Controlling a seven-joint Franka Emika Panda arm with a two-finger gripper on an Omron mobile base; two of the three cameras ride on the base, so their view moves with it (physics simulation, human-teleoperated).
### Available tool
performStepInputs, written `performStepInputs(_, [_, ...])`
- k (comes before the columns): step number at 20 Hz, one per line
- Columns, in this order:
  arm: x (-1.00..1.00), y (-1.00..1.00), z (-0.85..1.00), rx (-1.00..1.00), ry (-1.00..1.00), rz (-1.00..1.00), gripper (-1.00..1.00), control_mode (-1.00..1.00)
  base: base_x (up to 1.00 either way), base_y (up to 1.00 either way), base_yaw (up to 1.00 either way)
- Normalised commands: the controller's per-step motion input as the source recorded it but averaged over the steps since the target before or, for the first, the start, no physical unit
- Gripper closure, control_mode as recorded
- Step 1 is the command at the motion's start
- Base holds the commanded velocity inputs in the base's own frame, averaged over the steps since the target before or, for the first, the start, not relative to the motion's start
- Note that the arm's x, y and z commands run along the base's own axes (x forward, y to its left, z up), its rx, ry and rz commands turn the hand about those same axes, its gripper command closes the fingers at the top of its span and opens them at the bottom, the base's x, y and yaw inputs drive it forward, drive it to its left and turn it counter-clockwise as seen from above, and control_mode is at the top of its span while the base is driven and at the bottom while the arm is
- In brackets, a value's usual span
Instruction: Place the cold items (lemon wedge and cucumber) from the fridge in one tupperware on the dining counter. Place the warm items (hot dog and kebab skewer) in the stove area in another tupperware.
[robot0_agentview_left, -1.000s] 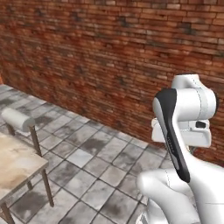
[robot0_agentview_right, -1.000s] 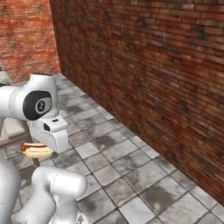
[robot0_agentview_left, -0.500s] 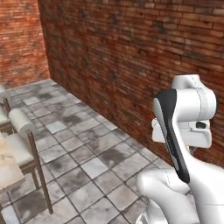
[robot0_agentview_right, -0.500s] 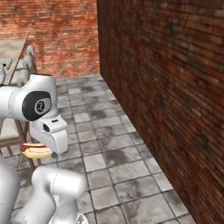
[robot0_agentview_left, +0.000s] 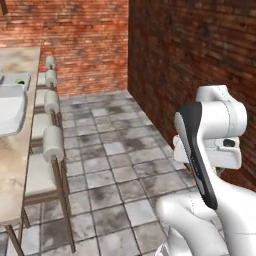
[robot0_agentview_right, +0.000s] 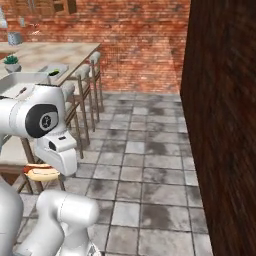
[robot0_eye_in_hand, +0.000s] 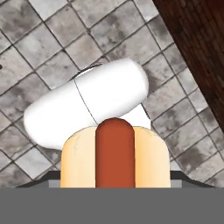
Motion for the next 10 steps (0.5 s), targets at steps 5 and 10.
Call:
performStepInputs(5, [0.0,0.0,0.0,0.0,0.0,0.0,1.0,1.0,1.0,-0.5,0.62])
performStepInputs(10, [0.0,0.0,0.0,0.0,0.0,0.0,1.0,1.0,1.0,-0.53,0.64])
